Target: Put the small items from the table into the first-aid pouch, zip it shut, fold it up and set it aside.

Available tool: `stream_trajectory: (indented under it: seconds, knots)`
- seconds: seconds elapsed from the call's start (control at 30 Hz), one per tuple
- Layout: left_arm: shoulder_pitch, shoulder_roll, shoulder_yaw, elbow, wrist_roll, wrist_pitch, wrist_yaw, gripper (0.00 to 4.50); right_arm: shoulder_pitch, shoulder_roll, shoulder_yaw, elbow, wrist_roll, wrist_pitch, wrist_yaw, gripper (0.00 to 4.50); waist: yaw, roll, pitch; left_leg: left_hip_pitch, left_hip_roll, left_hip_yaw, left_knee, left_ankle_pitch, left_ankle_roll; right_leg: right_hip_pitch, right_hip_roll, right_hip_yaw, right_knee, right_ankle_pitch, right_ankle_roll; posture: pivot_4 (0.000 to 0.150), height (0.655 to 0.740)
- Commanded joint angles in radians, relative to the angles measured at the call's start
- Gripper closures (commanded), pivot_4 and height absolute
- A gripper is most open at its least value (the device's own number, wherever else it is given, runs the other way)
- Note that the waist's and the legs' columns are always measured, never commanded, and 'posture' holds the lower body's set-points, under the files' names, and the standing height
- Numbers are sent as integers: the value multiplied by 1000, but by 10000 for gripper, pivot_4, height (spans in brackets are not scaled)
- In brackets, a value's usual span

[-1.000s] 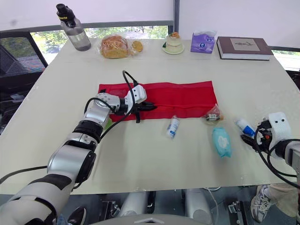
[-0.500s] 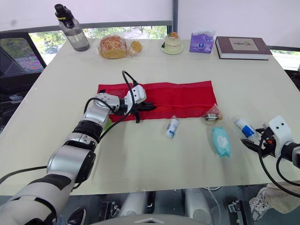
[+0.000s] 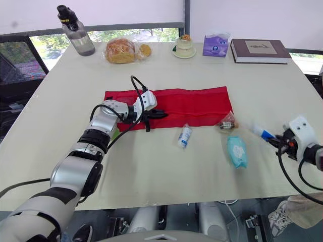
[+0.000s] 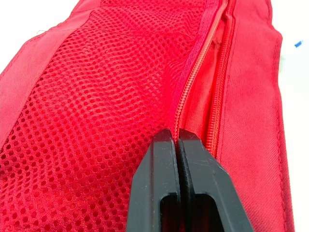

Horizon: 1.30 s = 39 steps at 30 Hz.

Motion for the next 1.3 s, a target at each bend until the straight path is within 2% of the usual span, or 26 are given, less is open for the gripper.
stream_trajectory:
  seconds: [0.03,0.17,0.3,0.4,0.5,0.67,0.83,1.1,1.17,1.27,1.3]
  knots:
    - [-27,-19,17,-54,-30,20,5,45000,-112,-12,32,-152,106,172,-33,44799,1,0,0,0,0,0,0,0,0,0,0,0,0,0,0,1500,7400]
    - [-37,-43,14,-59,-34,33,18,45000,-269,46,145,-220,161,315,-113,44799,7,-1,0,-1,0,-1,0,0,0,0,0,-1,-1,0,0,1500,7400]
    - [-27,-70,16,-84,-51,57,27,45000,-409,148,339,-242,140,346,-189,44799,6,0,0,-2,-1,0,0,0,0,0,-1,-1,-1,0,0,1500,7400]
    - [-13,-111,10,-135,-61,78,45,45000,-488,230,519,-185,77,352,-236,44799,7,0,0,-2,0,-1,0,0,0,-1,0,-1,-1,0,0,1500,7400]
    - [-2,-134,9,-182,-72,110,57,45000,-536,275,598,-101,27,350,-280,44799,7,0,0,-2,0,0,0,0,0,-1,-1,-1,-1,0,0,1500,7400]
    - [15,-167,16,-245,-102,172,75,45000,-585,336,649,21,-47,339,-349,44799,4,0,0,-2,-1,0,0,0,0,-1,-1,-1,-1,0,0,1500,7400]
    - [42,-182,-4,-294,-99,198,90,45000,-639,468,605,136,-96,335,-450,44799,-2,0,0,-2,0,0,0,0,0,-1,0,-1,0,0,0,1500,7400]
    - [42,-220,-20,-297,-100,210,113,45000,-693,669,554,196,-103,334,-541,44799,1,0,0,-2,0,0,0,0,0,-1,0,-1,-1,0,0,1500,7400]
    - [41,-220,-21,-289,-98,206,118,45000,-690,670,550,189,-106,336,-536,37536,3,0,0,-2,0,0,0,0,0,-1,0,-1,-1,0,0,1500,7400]
    - [43,-214,-20,-283,-98,204,119,45000,-672,637,544,146,-94,349,-508,24359,3,0,0,-2,0,0,0,0,0,-1,-1,-1,-1,0,0,1500,7400]
    - [43,-212,-20,-279,-97,203,119,45000,-664,614,539,122,-85,357,-491,24359,3,0,0,-2,0,0,0,0,0,-1,-1,-1,-1,0,0,1500,7400]
